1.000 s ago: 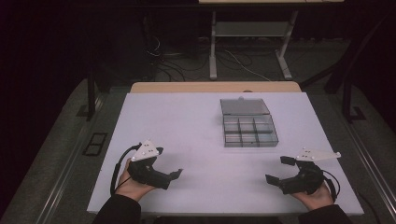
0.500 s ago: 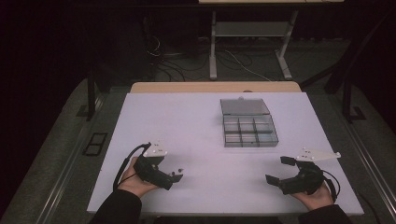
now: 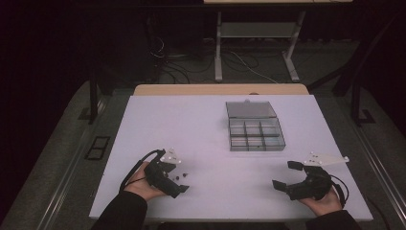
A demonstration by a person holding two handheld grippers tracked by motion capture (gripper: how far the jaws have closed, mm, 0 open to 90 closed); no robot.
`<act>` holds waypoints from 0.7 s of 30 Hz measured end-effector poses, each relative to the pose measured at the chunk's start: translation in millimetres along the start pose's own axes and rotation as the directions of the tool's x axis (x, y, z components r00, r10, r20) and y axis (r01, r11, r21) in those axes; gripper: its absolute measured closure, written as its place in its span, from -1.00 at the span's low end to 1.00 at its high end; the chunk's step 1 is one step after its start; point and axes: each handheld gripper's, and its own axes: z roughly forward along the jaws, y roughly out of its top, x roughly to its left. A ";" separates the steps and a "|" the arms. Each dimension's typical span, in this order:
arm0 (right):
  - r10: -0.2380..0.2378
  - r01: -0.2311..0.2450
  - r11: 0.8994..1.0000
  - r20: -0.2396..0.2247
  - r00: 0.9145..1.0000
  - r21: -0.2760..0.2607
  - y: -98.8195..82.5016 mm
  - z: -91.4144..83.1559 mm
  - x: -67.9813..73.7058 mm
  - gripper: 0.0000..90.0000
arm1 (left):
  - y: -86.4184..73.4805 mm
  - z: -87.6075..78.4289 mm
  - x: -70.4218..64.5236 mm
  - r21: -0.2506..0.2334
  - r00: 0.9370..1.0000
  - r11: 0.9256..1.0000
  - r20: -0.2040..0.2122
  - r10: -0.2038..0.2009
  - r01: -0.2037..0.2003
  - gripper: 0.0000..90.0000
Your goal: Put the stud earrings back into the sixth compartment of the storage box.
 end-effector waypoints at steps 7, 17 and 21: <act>-0.003 0.003 1.000 -0.002 1.000 0.002 -0.5 0.3 -0.1 -0.98 | -3.3 4.0 6.5 0.038 1.000 0.999 0.005 0.011 -0.011 -0.62; -0.001 0.001 1.000 -0.005 1.000 0.006 -0.9 0.9 0.2 -0.98 | -6.4 4.2 16.0 0.053 0.999 0.998 0.043 0.027 -0.029 -0.10; -0.003 0.003 1.000 -0.006 1.000 0.006 -1.0 1.2 0.3 -0.98 | -6.7 5.9 18.5 0.056 0.999 0.998 0.048 0.024 -0.027 0.06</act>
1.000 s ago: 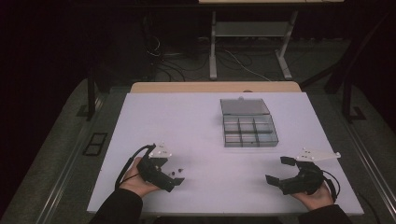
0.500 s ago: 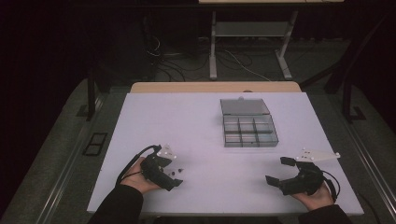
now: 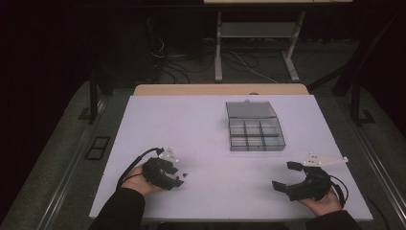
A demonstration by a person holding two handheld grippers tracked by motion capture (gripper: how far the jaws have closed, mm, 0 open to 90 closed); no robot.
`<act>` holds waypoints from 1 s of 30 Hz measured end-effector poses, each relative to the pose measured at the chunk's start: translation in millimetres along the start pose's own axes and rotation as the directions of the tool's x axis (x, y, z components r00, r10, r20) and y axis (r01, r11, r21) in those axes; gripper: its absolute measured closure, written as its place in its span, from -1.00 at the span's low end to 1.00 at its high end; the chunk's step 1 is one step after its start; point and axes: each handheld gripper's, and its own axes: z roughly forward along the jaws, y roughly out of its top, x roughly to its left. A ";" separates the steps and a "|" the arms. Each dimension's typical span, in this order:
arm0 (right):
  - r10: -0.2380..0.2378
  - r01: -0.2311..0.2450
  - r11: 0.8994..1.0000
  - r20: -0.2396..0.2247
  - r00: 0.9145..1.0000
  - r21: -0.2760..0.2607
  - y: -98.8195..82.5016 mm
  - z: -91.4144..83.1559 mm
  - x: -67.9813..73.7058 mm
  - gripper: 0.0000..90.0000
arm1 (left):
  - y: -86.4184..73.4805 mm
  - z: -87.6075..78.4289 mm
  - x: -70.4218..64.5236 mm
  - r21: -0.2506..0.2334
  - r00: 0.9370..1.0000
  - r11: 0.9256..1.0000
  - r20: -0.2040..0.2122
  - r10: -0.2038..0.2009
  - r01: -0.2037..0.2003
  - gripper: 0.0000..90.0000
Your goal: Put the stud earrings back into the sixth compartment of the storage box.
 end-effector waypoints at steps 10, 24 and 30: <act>0.000 0.000 1.000 -0.004 1.000 0.004 -0.7 0.9 -1.0 -0.98 | 0.5 5.2 1.5 0.020 0.999 0.999 -0.027 0.040 -0.039 0.50; 0.000 0.000 1.000 -0.001 1.000 0.008 -1.0 1.5 -1.5 -0.98 | -0.3 -0.5 10.2 -0.009 1.000 1.000 -0.009 -0.013 0.013 0.73; 0.001 -0.001 1.000 -0.001 1.000 0.008 -1.2 1.6 -1.8 -0.98 | 2.1 -6.2 14.9 -0.066 0.999 0.997 0.001 -0.051 0.051 0.73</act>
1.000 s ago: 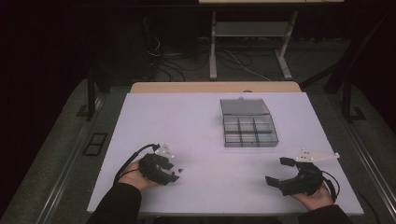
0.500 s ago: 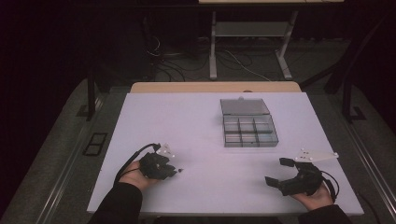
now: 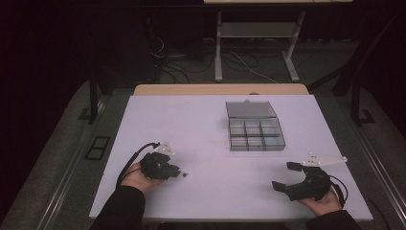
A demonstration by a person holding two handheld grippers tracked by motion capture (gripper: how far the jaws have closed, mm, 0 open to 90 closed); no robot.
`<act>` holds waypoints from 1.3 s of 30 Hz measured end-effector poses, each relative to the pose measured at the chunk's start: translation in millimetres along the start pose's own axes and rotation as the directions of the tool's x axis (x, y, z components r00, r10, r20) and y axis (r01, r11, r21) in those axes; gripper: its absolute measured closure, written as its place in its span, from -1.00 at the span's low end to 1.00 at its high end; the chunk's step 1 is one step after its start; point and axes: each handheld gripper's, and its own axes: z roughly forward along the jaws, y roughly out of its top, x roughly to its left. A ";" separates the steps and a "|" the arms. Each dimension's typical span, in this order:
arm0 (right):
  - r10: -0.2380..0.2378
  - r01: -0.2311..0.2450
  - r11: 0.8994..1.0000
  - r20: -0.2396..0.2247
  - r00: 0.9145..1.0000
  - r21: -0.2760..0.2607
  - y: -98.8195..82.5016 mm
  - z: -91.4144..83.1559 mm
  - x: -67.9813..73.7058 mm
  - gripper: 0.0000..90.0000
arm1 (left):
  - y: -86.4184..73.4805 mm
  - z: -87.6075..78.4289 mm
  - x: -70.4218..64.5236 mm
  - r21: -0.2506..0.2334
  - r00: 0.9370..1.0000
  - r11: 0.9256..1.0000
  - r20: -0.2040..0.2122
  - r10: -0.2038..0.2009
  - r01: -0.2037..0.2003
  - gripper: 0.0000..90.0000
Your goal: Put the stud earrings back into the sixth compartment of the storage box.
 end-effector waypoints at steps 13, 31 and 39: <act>0.000 0.000 1.000 -0.001 1.000 0.000 -0.5 0.5 -0.3 -0.98 | 24.6 -12.4 5.7 -0.061 1.000 0.998 -0.010 0.001 -0.002 0.73; -0.005 0.005 1.000 -0.001 1.000 0.012 -1.9 1.8 -1.4 -0.98 | 78.7 -18.8 11.4 -0.089 0.997 0.993 -0.015 0.075 -0.076 0.73; 0.000 0.000 1.000 0.005 1.000 0.016 -2.8 1.9 -2.7 -0.98 | 102.4 -22.9 14.0 -0.110 0.995 0.989 -0.027 0.092 -0.095 0.73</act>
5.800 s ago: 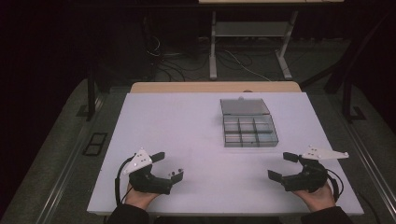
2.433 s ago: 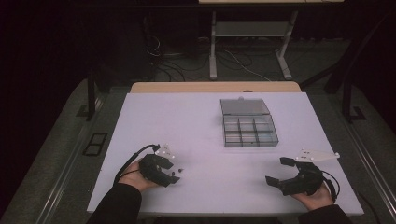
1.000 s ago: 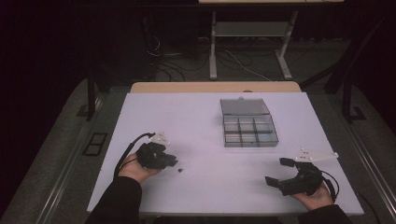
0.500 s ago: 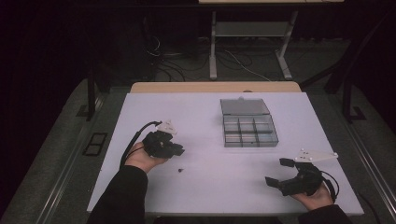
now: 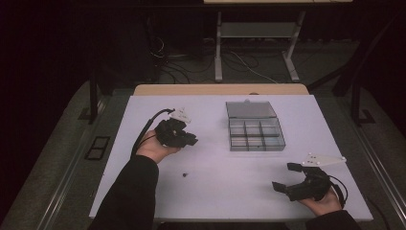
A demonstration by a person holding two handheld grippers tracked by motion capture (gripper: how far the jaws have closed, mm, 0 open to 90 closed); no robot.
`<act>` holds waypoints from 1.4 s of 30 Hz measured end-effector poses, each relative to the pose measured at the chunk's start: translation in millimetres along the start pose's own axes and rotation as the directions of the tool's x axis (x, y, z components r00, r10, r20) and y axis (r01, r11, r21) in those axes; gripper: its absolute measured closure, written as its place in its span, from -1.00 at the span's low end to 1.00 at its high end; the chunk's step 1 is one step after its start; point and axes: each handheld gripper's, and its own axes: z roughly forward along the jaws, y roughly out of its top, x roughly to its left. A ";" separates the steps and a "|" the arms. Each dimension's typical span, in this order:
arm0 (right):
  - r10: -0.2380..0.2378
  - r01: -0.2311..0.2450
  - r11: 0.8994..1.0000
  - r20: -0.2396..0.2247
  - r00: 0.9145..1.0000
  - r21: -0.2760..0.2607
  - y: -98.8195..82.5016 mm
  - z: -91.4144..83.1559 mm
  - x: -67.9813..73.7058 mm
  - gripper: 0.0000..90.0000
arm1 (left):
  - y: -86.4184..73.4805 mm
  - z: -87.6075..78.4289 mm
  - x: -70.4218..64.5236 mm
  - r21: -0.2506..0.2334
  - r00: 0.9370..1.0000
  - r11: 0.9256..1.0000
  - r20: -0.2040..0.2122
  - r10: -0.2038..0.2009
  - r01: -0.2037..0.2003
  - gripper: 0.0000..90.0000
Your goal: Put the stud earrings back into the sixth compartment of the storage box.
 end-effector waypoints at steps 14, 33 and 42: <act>0.005 -0.005 1.000 0.009 1.000 -0.012 -0.4 -3.0 -1.0 -0.98 | 48.0 9.3 10.5 -0.001 0.998 0.998 0.009 0.060 -0.060 0.73; 0.007 -0.007 1.000 0.014 1.000 -0.028 0.0 -5.5 -0.4 -0.98 | 101.6 41.5 13.8 -0.025 0.994 0.994 0.031 0.106 -0.106 0.73; 0.008 -0.008 0.999 0.011 1.000 -0.032 0.0 -5.7 -0.4 -0.98 | 121.6 69.3 13.5 -0.018 0.994 0.994 0.027 0.109 -0.109 0.73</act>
